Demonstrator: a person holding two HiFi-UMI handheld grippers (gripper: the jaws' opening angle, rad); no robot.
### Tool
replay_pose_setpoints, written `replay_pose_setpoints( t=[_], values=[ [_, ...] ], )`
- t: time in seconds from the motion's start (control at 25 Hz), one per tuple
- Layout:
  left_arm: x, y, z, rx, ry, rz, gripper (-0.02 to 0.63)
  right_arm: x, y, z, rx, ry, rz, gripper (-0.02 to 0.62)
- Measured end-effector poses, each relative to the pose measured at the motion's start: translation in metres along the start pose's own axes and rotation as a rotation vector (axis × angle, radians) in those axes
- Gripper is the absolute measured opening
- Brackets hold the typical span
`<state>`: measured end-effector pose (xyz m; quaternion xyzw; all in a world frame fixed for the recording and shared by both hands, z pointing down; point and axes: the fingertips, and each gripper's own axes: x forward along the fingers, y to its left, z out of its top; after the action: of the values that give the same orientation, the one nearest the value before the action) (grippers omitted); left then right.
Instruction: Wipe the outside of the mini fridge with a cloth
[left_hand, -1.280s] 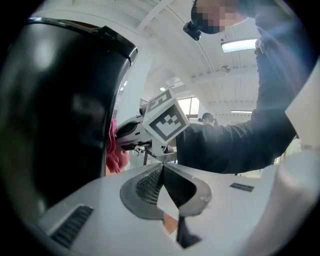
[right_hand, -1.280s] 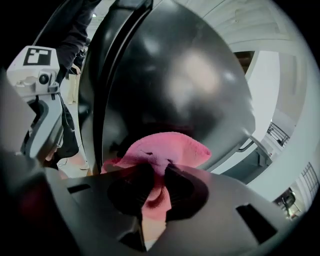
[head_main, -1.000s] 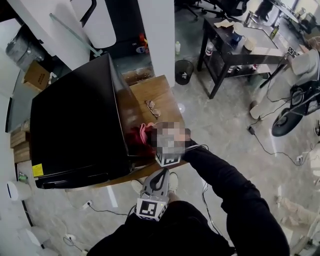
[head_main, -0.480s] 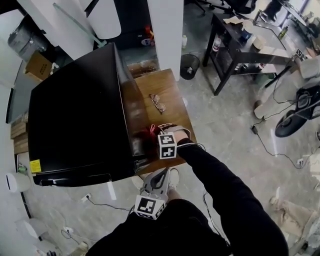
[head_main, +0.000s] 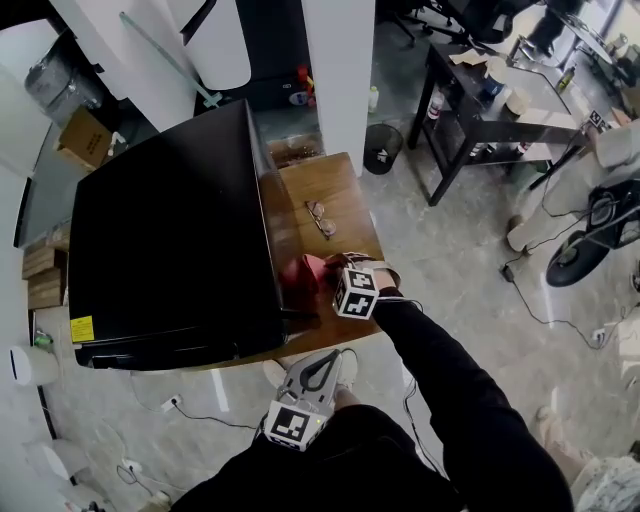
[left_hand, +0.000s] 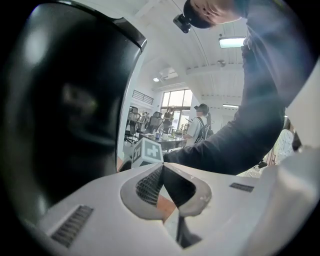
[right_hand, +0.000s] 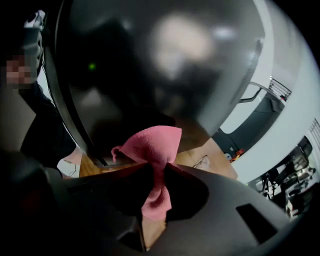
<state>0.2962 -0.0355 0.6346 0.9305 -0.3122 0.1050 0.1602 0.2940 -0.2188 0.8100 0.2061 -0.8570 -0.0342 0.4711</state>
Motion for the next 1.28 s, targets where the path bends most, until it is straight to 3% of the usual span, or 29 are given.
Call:
replay_pose_setpoints(
  t=[0.32,0.56,0.72,1.0,1.28],
  values=[
    [-0.018,-0.027,0.061,0.057,-0.110,-0.096,0.005,-0.174,-0.025,0.057,0.208,-0.283,-0.174,0.064],
    [-0.054,-0.036,0.107,0.050,-0.195,-0.145,0.005,-0.282,-0.004,0.109,0.255,-0.466,-0.248,0.064],
    [-0.083,-0.026,0.121,0.028,-0.230,-0.126,0.005,-0.330,0.015,0.135,0.268,-0.581,-0.276,0.066],
    [-0.148,0.012,0.140,0.068,-0.277,-0.015,0.005,-0.349,0.081,0.200,0.281,-0.768,-0.189,0.066],
    [-0.218,0.048,0.145,0.052,-0.299,0.021,0.005,-0.318,0.141,0.279,0.232,-0.817,-0.051,0.066]
  ],
)
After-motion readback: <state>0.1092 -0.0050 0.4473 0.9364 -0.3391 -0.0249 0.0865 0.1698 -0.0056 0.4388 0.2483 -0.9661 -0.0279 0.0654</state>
